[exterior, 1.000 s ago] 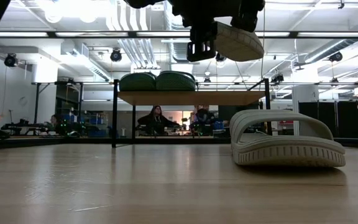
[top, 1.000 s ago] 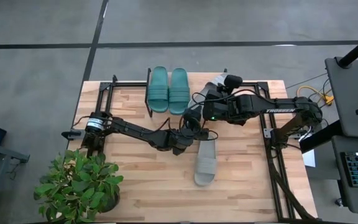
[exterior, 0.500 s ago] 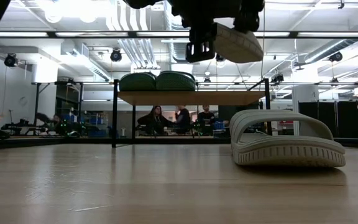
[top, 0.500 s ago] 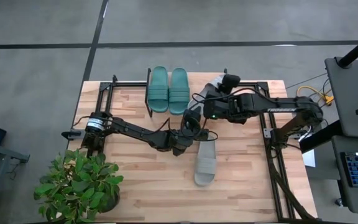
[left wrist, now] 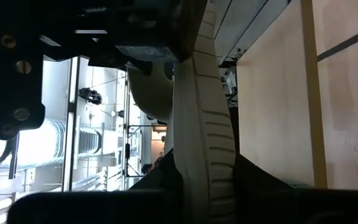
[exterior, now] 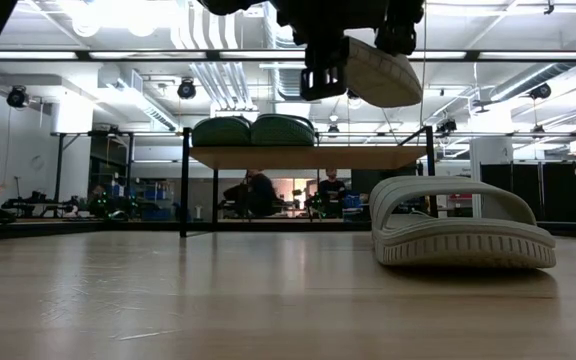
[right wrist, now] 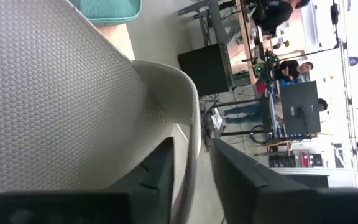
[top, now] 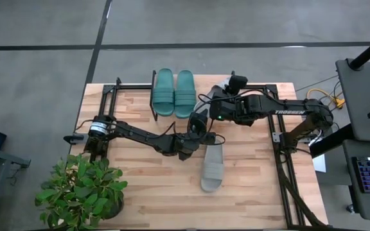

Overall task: Pick and place slides into the shelf
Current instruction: Put the left gray slide on the shelf

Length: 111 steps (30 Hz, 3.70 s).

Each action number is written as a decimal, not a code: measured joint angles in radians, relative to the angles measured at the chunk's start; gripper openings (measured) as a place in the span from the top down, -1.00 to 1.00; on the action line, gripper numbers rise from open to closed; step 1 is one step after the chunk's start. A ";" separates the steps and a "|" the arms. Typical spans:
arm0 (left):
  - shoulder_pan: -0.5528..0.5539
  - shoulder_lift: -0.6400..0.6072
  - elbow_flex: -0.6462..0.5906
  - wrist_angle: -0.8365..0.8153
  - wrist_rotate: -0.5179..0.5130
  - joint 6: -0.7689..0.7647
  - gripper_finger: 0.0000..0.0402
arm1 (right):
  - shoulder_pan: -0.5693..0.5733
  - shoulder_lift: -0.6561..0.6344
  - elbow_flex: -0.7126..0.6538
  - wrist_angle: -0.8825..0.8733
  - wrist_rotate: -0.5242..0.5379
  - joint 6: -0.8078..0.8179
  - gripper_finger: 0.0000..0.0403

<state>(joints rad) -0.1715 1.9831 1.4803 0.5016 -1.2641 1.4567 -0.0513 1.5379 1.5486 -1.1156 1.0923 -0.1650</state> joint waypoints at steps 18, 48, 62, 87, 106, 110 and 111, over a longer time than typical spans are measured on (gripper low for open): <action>0.000 0.000 0.001 0.007 0.047 -0.009 0.49 | -0.002 -0.006 0.000 -0.009 0.028 -0.002 0.95; -0.060 -0.371 -0.342 -0.145 0.527 -0.742 -0.53 | 0.005 -0.245 -0.017 -0.002 0.053 -0.037 0.96; -0.060 -0.792 -0.654 -0.259 1.026 -1.137 -0.53 | 0.114 -0.255 -0.034 0.145 -0.061 -0.408 0.96; -0.060 -0.979 -0.802 -0.251 1.025 -1.217 -0.53 | 0.071 -0.242 -0.182 0.482 -0.399 -0.743 0.96; -0.060 -0.986 -0.832 -0.250 1.025 -1.217 -0.53 | -0.277 -0.261 -0.422 0.710 -0.719 -0.898 0.96; -0.059 -0.987 -0.831 -0.250 1.025 -1.216 -0.53 | -0.356 -0.261 -0.467 0.745 -0.794 -0.916 0.96; -0.059 -0.987 -0.830 -0.250 1.024 -1.216 -0.53 | -0.378 -0.261 -0.478 0.758 -0.822 -0.924 0.96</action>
<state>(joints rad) -0.2306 0.9962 0.6507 0.2515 -0.2398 0.2409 -0.4289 1.2770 1.0704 -0.3571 0.2699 -1.0886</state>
